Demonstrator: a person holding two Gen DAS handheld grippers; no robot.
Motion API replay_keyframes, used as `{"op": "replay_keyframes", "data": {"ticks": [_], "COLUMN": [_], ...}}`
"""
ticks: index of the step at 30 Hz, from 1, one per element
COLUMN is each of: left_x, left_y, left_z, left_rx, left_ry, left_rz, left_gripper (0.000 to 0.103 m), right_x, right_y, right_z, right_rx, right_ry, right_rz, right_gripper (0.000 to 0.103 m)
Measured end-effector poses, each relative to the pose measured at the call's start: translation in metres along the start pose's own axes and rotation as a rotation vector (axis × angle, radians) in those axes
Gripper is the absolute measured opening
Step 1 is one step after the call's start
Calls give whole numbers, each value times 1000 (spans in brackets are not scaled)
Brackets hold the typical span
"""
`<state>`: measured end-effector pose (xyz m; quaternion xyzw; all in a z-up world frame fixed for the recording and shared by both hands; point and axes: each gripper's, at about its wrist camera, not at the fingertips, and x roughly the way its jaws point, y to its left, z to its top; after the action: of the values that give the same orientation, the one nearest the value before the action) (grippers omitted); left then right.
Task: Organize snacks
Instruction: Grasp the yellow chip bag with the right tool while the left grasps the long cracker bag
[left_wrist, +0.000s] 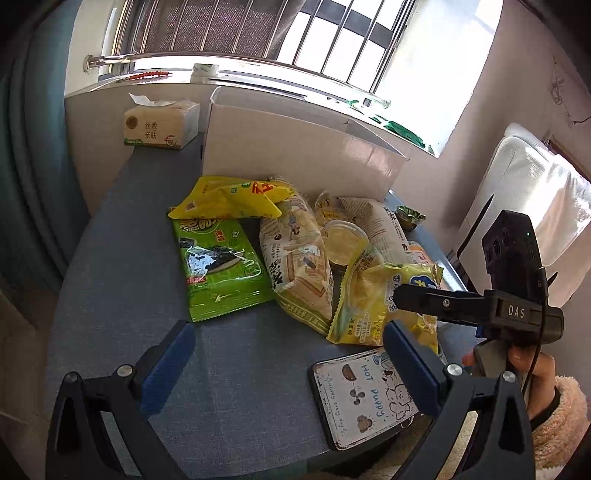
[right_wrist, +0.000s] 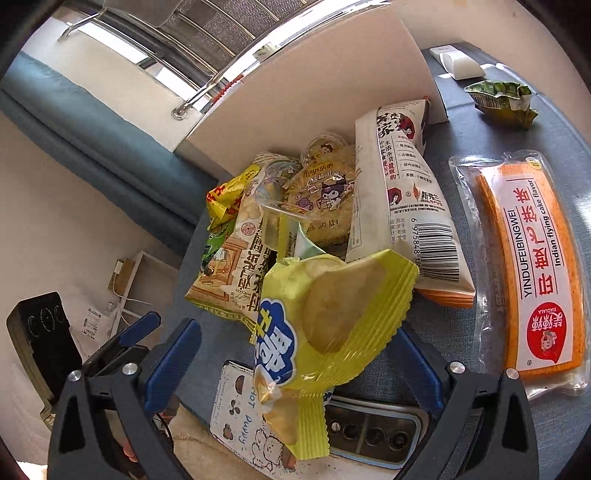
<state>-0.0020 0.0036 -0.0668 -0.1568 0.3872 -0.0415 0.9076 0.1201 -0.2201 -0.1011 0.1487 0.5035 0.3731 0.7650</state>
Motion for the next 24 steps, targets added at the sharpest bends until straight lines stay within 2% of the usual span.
{"op": "replay_keyframes", "data": {"ticks": [1, 2, 4, 8, 13, 16, 20, 21, 22, 23, 24], "left_x": [2, 4, 7, 15, 36, 58, 89, 97, 104, 108, 109], "left_y": [1, 1, 1, -1, -10, -17, -21, -22, -23, -26, -31], "left_z": [0, 0, 1, 8, 27, 42, 55, 56, 56, 57, 57], "left_rx": [-4, -5, -3, 7, 44, 79, 98, 119, 144, 186, 230], "left_ry": [5, 10, 17, 34, 65, 109, 181, 200, 221, 217, 215], "left_rz": [-2, 1, -1, 2, 9, 74, 75, 75, 85, 130, 158], "left_gripper": [103, 103, 103, 103, 103, 103, 102, 98, 85, 81, 71], "right_x": [2, 3, -1, -34, -77, -93, -102, -103, -103, -103, -103], "right_y": [0, 0, 2, 12, 7, 1, -6, -6, -6, -6, -6], "right_z": [0, 0, -3, -12, -20, -24, -25, -25, -26, -26, -26], "right_rx": [4, 2, -9, -58, -36, -15, 5, 4, 6, 6, 0], "right_ry": [8, 18, 2, -83, -175, -211, -227, -227, -229, -227, -223], "right_rz": [20, 1, 2, 3, 1, 8, 22, 22, 22, 24, 27], "right_gripper": [60, 39, 37, 37, 37, 37, 37, 37, 37, 37, 37]}}
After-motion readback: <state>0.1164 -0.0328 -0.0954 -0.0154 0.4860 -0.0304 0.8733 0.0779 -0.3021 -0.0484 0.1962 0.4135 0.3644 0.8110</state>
